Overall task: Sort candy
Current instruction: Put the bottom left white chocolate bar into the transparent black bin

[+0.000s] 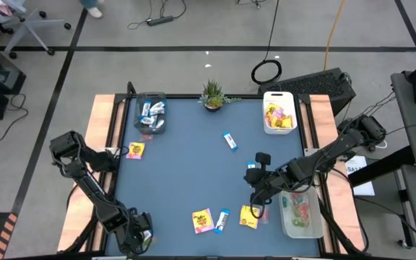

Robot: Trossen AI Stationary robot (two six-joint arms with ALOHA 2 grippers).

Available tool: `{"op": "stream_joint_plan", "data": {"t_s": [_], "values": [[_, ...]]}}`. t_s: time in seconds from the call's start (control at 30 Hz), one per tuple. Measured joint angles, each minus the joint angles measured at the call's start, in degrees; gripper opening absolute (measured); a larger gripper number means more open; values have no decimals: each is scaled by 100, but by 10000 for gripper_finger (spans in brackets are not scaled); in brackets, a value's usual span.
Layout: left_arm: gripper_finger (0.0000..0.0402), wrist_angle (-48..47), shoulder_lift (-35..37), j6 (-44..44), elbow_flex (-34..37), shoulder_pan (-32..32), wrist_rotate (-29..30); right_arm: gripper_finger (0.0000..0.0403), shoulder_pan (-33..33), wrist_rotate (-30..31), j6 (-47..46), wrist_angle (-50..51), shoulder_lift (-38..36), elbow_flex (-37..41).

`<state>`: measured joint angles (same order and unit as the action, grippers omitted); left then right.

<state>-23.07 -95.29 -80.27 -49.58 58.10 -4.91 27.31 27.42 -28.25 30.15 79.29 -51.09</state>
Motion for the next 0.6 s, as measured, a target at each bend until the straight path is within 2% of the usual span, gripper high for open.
{"op": "stream_joint_plan", "data": {"t_s": [0.4,0.6], "values": [[15,-206,-22,698,-234,-45,-90,1,0,2,0,0,0,0],[4,-792,-19,1222,-615,-217,-83,1,0,2,0,0,0,0]]}}
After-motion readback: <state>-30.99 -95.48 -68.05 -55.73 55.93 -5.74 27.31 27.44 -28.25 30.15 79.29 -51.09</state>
